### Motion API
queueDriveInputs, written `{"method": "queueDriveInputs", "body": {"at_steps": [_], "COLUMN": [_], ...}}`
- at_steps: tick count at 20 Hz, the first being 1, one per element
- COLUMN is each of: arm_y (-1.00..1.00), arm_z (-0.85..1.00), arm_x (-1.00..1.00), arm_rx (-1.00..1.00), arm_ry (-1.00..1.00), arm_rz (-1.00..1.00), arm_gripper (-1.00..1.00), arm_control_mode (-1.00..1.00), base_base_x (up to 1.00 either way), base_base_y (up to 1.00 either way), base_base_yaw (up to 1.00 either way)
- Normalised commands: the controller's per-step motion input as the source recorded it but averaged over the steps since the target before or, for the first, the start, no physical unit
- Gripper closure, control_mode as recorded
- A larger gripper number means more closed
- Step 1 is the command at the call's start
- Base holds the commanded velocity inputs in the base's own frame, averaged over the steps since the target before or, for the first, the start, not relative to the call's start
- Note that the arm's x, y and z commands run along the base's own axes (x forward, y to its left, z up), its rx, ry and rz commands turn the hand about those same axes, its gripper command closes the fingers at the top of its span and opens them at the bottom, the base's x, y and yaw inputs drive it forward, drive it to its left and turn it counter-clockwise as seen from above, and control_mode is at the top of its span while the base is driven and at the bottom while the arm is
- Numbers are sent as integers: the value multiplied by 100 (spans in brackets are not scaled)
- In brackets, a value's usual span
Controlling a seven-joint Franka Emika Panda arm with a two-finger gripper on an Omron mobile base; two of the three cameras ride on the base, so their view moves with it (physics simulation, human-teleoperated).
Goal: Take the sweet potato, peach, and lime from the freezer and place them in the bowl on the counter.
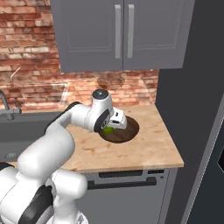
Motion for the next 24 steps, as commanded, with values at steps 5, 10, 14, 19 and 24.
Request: {"method": "queueDriveInputs", "body": {"at_steps": [5,10,14,19,24], "arm_y": [-11,-7,0,0,0], "arm_z": [-26,-12,-11,-14,-12], "arm_x": [18,12,12,17,22], "arm_rx": [0,0,0,0,0], "arm_ry": [2,1,0,0,0], "arm_rz": [0,0,0,0,0], "arm_gripper": [100,100,100,100,100], "arm_control_mode": [-100,-100,-100,-100,-100], "base_base_x": [0,0,0,0,0], "base_base_y": [0,0,0,0,0], "base_base_yaw": [0,0,0,0,0]}}
